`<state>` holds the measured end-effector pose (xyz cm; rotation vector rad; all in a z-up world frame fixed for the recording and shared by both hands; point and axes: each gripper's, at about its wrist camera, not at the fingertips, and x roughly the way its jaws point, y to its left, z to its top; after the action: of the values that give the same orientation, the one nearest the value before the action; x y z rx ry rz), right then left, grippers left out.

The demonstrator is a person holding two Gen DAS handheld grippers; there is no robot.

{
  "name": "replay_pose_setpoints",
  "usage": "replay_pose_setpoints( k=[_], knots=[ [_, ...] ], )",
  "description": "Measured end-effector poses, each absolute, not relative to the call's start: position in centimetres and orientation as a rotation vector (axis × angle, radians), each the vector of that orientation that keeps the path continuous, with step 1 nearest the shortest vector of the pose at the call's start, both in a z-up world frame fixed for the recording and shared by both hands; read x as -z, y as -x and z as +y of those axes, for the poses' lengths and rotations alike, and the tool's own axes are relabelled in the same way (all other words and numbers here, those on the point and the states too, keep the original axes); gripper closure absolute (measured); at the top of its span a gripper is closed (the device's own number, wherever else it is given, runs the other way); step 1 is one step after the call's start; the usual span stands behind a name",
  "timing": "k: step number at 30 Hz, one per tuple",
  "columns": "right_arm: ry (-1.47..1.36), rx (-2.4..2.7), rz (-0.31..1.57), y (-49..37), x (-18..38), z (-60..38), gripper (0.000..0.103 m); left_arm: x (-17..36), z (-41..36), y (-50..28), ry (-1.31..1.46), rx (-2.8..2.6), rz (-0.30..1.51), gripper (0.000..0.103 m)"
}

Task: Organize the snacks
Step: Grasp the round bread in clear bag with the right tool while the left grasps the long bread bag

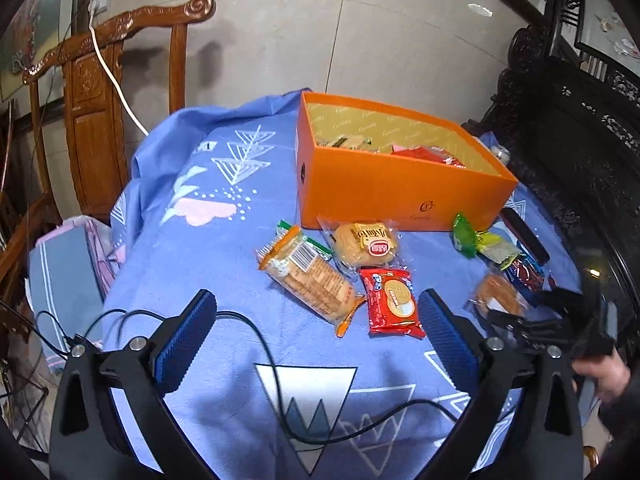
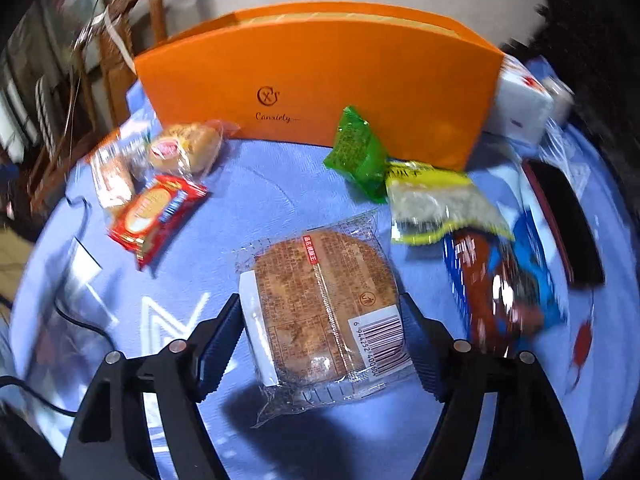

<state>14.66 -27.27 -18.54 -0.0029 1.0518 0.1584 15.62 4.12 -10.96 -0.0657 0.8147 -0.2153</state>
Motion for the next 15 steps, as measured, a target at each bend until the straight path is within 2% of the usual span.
replay_pose_setpoints(
  k=[15],
  knots=[
    [-0.159, -0.083, 0.847, -9.8, 11.6, -24.2, 0.026, 15.6, 1.6, -20.7, 0.184, -0.029, 0.941, 0.004]
  ],
)
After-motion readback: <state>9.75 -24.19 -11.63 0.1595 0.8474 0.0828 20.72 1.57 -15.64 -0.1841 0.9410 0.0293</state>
